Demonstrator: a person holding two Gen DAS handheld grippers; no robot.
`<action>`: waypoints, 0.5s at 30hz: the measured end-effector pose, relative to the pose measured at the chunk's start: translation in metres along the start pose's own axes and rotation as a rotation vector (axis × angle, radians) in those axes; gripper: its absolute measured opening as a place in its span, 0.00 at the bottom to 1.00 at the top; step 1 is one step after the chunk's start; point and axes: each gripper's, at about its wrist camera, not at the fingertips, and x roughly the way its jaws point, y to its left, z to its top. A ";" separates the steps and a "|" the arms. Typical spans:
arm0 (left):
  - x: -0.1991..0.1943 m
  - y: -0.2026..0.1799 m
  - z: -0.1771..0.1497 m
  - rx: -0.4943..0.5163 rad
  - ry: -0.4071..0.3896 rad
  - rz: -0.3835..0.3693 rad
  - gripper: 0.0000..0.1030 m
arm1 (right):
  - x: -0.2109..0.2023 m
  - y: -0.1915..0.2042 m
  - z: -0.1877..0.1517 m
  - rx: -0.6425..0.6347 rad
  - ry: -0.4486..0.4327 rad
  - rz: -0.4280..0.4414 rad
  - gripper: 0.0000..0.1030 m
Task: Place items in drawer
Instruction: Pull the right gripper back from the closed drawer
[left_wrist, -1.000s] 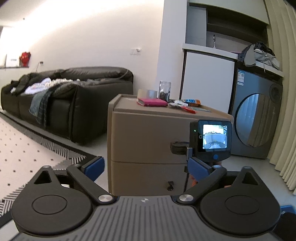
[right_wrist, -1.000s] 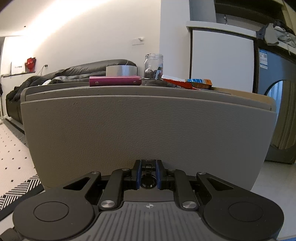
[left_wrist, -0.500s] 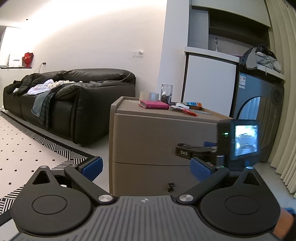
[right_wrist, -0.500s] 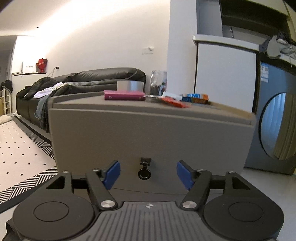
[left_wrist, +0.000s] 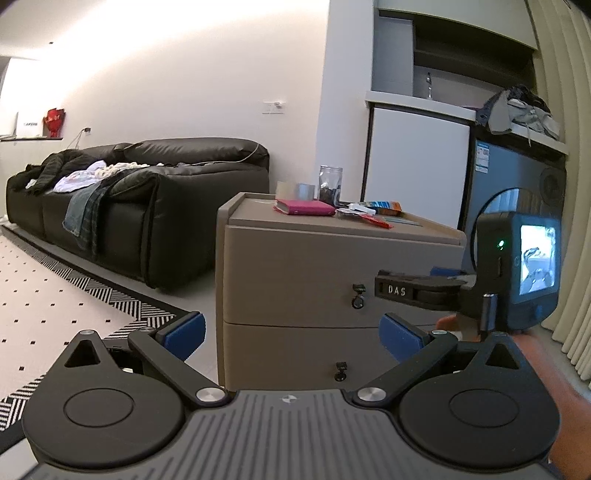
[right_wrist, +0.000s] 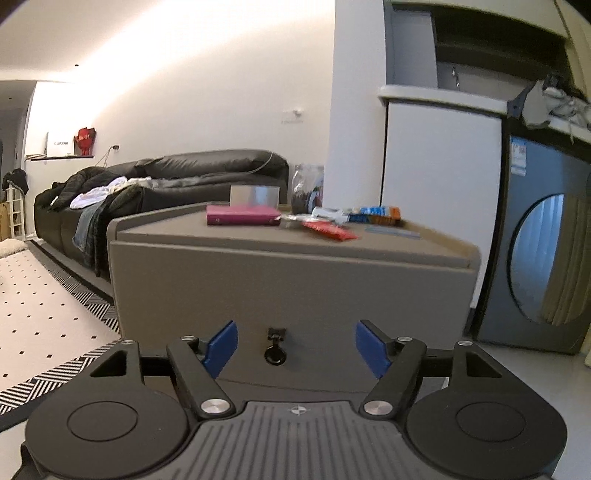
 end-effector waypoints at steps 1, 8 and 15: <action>0.000 -0.002 -0.001 0.006 0.002 0.001 1.00 | -0.002 -0.001 0.000 0.002 0.000 0.000 0.74; -0.001 -0.013 -0.002 0.045 -0.004 0.026 1.00 | -0.014 -0.008 0.001 0.018 -0.016 -0.003 0.75; -0.003 -0.025 -0.004 0.084 -0.012 0.052 1.00 | -0.034 -0.018 -0.001 0.003 -0.043 -0.059 0.76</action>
